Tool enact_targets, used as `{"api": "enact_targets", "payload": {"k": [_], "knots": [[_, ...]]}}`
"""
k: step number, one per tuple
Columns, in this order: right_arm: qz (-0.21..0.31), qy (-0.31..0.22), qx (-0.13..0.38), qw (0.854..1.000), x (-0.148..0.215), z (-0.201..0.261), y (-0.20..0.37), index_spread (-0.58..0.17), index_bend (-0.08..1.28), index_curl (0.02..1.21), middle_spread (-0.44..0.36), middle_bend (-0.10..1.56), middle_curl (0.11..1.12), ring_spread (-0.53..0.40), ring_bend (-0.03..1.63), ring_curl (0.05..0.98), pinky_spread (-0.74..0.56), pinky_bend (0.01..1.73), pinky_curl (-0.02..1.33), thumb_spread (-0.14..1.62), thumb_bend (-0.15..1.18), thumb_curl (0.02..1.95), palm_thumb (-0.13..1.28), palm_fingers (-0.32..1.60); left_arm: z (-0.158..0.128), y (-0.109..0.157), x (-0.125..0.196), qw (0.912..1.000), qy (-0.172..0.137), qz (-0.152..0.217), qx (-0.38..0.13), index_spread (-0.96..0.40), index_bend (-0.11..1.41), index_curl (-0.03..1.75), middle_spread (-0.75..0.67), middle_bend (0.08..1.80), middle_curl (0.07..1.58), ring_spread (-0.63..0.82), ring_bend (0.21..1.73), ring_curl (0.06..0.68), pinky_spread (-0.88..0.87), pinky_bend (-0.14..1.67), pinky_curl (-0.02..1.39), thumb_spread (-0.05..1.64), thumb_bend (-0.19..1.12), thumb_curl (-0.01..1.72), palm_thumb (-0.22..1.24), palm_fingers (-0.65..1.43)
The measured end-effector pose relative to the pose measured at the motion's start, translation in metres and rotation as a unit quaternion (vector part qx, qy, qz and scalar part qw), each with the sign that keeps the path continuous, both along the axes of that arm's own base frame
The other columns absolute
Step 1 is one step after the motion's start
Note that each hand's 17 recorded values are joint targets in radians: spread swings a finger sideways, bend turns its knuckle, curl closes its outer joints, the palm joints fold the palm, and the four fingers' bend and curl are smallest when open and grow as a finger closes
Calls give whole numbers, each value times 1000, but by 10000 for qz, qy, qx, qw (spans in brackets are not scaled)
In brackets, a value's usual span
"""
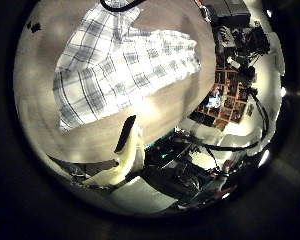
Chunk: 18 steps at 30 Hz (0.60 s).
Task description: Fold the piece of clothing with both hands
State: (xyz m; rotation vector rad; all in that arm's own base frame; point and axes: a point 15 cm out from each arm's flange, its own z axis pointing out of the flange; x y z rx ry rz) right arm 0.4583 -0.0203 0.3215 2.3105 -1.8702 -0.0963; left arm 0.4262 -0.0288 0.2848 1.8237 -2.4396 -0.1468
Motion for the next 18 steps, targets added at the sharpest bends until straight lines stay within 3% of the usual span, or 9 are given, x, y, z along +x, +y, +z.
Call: {"api": "enact_targets", "payload": {"k": [5, 11, 18], "knots": [[152, 568, 7, 9983, -34, -42, -1, -416, 224, 435, -191, 443, 434, -124, 735, 339, 205, 669, 259, 1252, -20, 358, 480, 148, -39, -1, -35, 9994, 338, -36, -34, -3, 175, 470, 248, 175, 361, 368, 720, 248, 411, 366, 480, 1176, -17, 314, 365, 17], [196, 1096, -13, 9938, -57, -84, -1, -407, 186, 410, -167, 378, 403, -104, 660, 307, 225, 614, 238, 1200, -25, 343, 446, 154, -71, -3, -43, 9992, 396, 16, -85, 2, 180, 439, 223, 175, 340, 357, 701, 239, 404, 358, 451, 1193, -16, 306, 372, 46], [266, 1235, -18, 9920, -44, -134, 3, -399, 174, 382, -148, 337, 388, -85, 612, 284, 231, 569, 226, 1148, -16, 348, 482, 181, -93, -4, -42, 9984, 557, 72, -65, 4, 182, 415, 212, 173, 322, 357, 689, 234, 398, 351, 426, 1212, -16, 297, 373, 64]]}}
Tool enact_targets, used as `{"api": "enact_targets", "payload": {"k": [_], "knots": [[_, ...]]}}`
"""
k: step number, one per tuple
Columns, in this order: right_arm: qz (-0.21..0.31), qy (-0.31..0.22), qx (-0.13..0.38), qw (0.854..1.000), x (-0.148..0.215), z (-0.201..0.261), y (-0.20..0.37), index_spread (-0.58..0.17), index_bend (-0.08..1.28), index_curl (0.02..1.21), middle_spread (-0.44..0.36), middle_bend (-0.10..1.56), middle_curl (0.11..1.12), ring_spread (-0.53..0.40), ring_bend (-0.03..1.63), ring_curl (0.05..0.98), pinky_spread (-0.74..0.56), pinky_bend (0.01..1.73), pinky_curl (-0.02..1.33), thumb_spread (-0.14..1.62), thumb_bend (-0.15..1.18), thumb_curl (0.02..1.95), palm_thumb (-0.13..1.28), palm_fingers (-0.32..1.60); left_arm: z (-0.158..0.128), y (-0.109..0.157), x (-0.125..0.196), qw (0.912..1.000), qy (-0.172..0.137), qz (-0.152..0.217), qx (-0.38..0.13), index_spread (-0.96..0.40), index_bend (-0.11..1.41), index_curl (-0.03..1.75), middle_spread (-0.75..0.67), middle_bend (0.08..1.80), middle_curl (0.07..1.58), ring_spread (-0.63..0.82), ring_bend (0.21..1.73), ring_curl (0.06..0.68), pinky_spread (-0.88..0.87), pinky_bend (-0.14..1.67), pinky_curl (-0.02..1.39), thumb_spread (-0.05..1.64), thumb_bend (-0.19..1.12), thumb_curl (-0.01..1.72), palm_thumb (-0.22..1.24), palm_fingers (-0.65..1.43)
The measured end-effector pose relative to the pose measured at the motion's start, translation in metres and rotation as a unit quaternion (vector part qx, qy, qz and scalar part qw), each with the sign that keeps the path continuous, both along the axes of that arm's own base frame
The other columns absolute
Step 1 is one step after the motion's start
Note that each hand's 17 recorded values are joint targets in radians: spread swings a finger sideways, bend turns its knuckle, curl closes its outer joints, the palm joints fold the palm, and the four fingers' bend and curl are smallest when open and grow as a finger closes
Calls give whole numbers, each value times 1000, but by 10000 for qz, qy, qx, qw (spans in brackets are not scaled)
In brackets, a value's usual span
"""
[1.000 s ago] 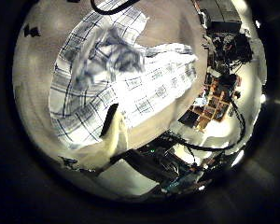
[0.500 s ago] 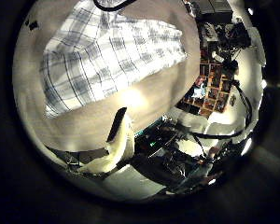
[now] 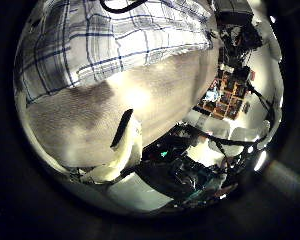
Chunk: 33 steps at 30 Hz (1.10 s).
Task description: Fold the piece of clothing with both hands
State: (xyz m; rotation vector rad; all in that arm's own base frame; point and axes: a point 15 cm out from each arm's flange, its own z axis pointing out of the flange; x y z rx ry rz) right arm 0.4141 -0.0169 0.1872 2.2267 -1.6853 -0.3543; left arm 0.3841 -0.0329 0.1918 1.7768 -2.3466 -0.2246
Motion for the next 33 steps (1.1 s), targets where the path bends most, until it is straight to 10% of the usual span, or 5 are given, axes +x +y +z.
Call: {"api": "enact_targets", "payload": {"k": [5, 14, 23, 33], "knots": [[93, 201, -27, 9998, -2, -20, 10, -389, 189, 373, -142, 340, 387, -90, 597, 275, 226, 534, 216, 1122, -12, 359, 537, 243, -5, 1, 0, 10000, 50, 9, 22, 4, 182, 404, 206, 173, 313, 358, 680, 230, 396, 349, 413, 1216, -15, 293, 377, 73], [131, 23, -244, 9996, 10, -24, 1, -458, 403, 514, -257, 687, 554, -261, 969, 415, -328, 928, 323, 1108, 3, 403, 733, 1367, 3, -3, 6, 10000, -32, -33, -10, 4, 188, 399, 194, 172, 301, 352, 667, 224, 390, 340, 392, 1228, -15, 289, 384, 96], [-162, -231, -432, 9987, 14, -5, -32, -426, 868, 796, -237, 1087, 770, -240, 1266, 579, -269, 1280, 515, 1108, 94, 533, 1013, 1205, 4, -4, 1, 10000, 1, -69, -17, 0, 189, 397, 183, 170, 293, 345, 662, 221, 389, 341, 380, 1227, -15, 290, 391, 112], [-506, -795, -719, 9929, 13, 49, -81, -361, 1021, 922, -209, 1212, 867, -221, 1380, 663, -208, 1372, 635, 1090, 57, 639, 1037, 1063, 3, -21, -21, 9997, -20, -152, -210, -4, 189, 399, 176, 172, 287, 338, 657, 218, 388, 337, 369, 1234, -15, 288, 389, 122]]}}
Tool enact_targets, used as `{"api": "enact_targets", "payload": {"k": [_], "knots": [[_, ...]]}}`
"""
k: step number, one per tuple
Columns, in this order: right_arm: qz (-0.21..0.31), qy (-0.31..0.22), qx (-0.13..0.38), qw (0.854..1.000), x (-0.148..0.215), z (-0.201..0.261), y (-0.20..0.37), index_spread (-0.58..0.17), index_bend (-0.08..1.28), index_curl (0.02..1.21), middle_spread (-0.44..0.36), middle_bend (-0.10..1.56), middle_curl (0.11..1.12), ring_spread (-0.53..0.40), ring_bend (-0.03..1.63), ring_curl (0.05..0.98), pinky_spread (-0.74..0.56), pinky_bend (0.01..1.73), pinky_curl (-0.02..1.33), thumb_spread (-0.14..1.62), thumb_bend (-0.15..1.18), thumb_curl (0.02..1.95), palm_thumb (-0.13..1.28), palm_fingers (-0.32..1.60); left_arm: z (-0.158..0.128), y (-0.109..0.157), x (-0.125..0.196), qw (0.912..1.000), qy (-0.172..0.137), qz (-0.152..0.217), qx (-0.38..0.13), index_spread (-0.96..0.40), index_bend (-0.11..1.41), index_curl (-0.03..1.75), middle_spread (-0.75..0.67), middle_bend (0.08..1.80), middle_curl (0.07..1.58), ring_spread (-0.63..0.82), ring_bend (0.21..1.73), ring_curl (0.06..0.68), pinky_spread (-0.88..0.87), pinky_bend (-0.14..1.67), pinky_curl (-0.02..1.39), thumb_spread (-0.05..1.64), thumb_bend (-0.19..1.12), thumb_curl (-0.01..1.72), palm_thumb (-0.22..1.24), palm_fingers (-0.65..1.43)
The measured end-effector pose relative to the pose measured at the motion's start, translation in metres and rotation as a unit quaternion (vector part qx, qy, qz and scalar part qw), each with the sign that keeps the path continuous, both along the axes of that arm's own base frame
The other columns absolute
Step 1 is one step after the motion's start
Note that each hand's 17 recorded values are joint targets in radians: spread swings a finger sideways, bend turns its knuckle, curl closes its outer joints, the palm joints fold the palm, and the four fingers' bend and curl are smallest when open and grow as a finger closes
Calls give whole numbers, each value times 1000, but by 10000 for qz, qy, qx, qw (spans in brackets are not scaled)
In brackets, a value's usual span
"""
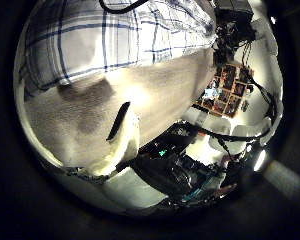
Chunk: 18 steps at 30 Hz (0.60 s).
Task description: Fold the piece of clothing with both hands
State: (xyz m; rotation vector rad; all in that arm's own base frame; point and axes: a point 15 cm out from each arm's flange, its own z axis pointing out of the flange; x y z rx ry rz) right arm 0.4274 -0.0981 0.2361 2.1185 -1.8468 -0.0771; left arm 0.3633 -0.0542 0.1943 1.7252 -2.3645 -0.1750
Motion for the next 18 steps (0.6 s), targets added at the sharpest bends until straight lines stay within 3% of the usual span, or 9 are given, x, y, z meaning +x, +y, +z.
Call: {"api": "enact_targets", "payload": {"k": [6, 13, 18], "knots": [[231, -714, -6, 9972, 9, 54, 21, -343, 1037, 952, -200, 1231, 893, -218, 1395, 686, -196, 1362, 680, 1096, 37, 683, 1038, 1038, -2, 7, -1, 10000, 31, 76, -12, -9, 190, 402, 175, 173, 286, 331, 650, 216, 388, 331, 363, 1240, -14, 288, 391, 130], [1316, -1328, 70, 9824, 15, 101, 129, -330, 1037, 974, -194, 1233, 913, -216, 1399, 705, -196, 1354, 731, 1108, 6, 727, 1029, 1018, 6, 38, -7, 9995, -21, 298, -126, -10, 187, 402, 172, 171, 286, 326, 648, 216, 377, 329, 360, 1243, -15, 288, 391, 136], [2368, -1470, -67, 9604, 2, 111, 222, -325, 1029, 986, -192, 1230, 924, -214, 1399, 710, -204, 1336, 758, 1107, -12, 748, 1013, 1019, 32, 60, -13, 9979, -282, 506, -290, -10, 189, 401, 166, 173, 287, 311, 653, 216, 367, 330, 359, 1243, -15, 288, 391, 153]]}}
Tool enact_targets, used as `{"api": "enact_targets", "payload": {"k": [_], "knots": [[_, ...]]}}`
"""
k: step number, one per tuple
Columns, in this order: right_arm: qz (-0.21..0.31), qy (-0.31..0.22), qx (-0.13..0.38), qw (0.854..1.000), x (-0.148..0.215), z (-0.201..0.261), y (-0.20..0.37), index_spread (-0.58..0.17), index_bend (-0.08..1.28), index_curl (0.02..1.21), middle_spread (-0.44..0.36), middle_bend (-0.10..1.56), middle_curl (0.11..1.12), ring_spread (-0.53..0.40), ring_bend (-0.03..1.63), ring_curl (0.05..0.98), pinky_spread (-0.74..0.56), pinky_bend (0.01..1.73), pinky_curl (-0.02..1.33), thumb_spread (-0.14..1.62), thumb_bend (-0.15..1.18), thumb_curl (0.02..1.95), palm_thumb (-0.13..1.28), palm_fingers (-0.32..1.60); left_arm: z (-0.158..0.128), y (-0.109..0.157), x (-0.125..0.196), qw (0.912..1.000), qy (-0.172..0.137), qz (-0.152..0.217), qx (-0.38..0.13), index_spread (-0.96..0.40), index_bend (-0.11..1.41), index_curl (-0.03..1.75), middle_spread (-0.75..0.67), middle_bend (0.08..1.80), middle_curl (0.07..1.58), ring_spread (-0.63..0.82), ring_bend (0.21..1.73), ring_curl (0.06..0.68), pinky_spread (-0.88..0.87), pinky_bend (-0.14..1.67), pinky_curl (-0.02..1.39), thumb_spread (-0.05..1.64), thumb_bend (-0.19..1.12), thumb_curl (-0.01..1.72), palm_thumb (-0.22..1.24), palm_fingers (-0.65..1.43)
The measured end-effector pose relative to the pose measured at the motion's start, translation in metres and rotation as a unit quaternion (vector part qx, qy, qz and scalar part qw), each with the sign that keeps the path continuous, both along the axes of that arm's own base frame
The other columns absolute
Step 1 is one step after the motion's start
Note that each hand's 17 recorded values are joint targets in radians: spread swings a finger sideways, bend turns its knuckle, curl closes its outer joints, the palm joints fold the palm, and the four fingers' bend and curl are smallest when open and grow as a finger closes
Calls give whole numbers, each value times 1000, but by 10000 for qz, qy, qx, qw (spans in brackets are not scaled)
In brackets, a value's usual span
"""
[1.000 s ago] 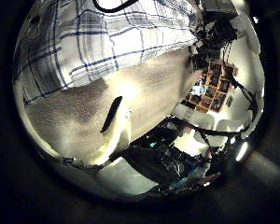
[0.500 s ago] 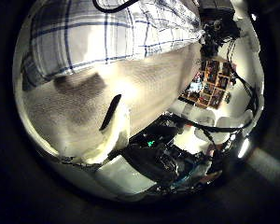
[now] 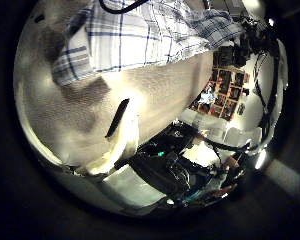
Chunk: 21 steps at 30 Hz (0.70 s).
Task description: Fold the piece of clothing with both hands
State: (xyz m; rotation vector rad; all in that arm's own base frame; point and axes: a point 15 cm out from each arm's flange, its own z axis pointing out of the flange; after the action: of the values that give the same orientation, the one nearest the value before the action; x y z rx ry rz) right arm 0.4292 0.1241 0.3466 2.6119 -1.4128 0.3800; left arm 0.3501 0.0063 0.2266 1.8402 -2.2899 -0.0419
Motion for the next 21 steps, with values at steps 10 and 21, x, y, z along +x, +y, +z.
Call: {"api": "enact_targets", "payload": {"k": [10, 21], "knots": [[1382, 135, -587, 9886, -5, -56, 153, -319, 1013, 999, -190, 1209, 938, -214, 1386, 718, -211, 1302, 799, 1099, -11, 770, 989, 1030, 18, 70, -32, 9972, -296, 678, -45, -45, 196, 415, 122, 175, 294, 272, 644, 213, 333, 314, 352, 1238, -9, 303, 436, 203], [1460, 334, -343, 9881, 11, -87, 200, -372, 352, 856, -241, 921, 821, -276, 1366, 679, -428, 1331, 755, 1204, -16, 664, 770, 433, 20, 103, -67, 9944, -288, 1018, 41, -50, 198, 426, 108, 171, 294, 255, 645, 207, 316, 311, 349, 1242, -11, 320, 471, 221]]}}
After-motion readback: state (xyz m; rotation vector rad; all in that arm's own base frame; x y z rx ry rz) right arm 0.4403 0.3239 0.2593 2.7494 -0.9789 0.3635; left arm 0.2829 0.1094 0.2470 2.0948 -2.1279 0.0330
